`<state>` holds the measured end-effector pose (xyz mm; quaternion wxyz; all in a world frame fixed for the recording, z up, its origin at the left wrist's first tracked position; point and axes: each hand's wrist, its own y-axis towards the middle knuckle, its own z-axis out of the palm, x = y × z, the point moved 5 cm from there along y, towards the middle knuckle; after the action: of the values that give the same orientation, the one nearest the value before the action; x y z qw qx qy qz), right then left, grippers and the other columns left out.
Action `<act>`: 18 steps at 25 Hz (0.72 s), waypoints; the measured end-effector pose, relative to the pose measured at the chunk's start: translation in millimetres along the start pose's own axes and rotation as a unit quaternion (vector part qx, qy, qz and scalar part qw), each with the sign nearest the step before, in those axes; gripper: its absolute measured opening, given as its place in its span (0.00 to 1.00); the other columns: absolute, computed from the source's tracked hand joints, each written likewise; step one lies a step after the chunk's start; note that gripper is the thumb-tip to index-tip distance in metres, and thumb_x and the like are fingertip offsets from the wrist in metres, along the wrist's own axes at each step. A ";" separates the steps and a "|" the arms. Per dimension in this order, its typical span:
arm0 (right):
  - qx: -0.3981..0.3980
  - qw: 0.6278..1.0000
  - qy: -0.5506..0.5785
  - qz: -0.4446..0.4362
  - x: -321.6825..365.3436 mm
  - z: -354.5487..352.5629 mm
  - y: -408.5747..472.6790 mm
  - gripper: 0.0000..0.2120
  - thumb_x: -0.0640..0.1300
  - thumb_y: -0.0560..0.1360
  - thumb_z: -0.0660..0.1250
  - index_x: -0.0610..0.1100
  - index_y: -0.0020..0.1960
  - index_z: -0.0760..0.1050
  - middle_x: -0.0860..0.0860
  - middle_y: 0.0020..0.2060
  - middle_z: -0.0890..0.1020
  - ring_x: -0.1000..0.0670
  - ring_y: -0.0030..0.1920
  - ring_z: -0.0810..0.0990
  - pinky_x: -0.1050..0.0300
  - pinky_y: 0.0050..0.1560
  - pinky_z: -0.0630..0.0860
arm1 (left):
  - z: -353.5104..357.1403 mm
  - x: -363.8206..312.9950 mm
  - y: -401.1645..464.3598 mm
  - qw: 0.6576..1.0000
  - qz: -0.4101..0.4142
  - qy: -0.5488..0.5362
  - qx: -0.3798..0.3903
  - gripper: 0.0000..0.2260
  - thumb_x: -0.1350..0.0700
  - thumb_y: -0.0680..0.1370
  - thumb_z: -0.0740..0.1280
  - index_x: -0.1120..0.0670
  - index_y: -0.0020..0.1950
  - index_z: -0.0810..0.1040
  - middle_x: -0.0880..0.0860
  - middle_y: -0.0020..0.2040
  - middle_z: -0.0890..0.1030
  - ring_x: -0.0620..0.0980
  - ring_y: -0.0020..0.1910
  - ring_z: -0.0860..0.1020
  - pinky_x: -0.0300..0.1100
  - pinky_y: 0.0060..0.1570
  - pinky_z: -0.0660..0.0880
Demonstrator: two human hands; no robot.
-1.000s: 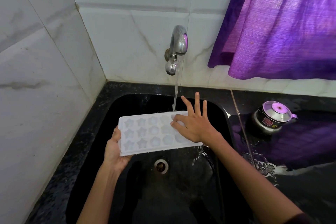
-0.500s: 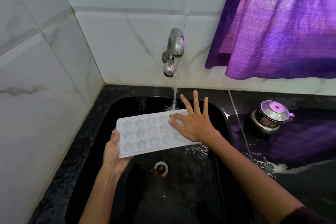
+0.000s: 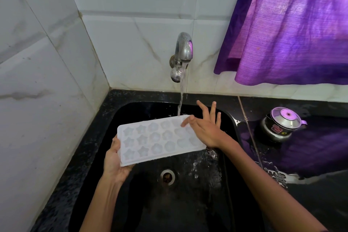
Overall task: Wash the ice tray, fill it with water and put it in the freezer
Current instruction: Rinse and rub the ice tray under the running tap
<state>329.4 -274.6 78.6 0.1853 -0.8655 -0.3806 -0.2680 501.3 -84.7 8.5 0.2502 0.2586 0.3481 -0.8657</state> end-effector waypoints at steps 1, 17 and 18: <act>0.000 1.000 -0.006 -0.007 -0.4 2.2 -3.7 0.32 0.69 0.72 0.36 0.63 0.53 0.77 0.55 0.77 0.39 0.50 0.65 0.17 0.47 0.64 0.20 | -0.1 -1.9 0.9 1.000 0.004 0.002 0.002 0.16 0.47 0.83 0.50 0.48 0.56 0.76 0.52 0.46 0.86 0.54 0.43 0.85 0.53 0.33 0.81; -0.016 0.973 -0.219 -0.064 12.1 21.1 -17.7 0.32 0.68 0.74 0.37 0.59 0.62 0.74 0.49 0.78 0.41 0.43 0.66 0.18 0.42 0.63 0.18 | 5.4 7.9 2.2 1.000 0.000 -0.001 0.014 0.17 0.47 0.83 0.50 0.49 0.56 0.77 0.54 0.47 0.86 0.56 0.44 0.84 0.54 0.33 0.81; -0.019 0.972 -0.224 -0.066 13.3 19.8 -18.2 0.33 0.69 0.74 0.37 0.60 0.62 0.73 0.49 0.78 0.41 0.43 0.66 0.18 0.42 0.62 0.18 | 5.5 9.0 2.1 1.000 -0.005 0.000 0.013 0.17 0.47 0.83 0.50 0.49 0.56 0.77 0.54 0.47 0.86 0.56 0.44 0.84 0.54 0.34 0.81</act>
<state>329.5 -245.1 73.1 0.0607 -0.8798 -0.4634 -0.0866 494.4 -92.3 5.4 0.2420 0.2604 0.3381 -0.8714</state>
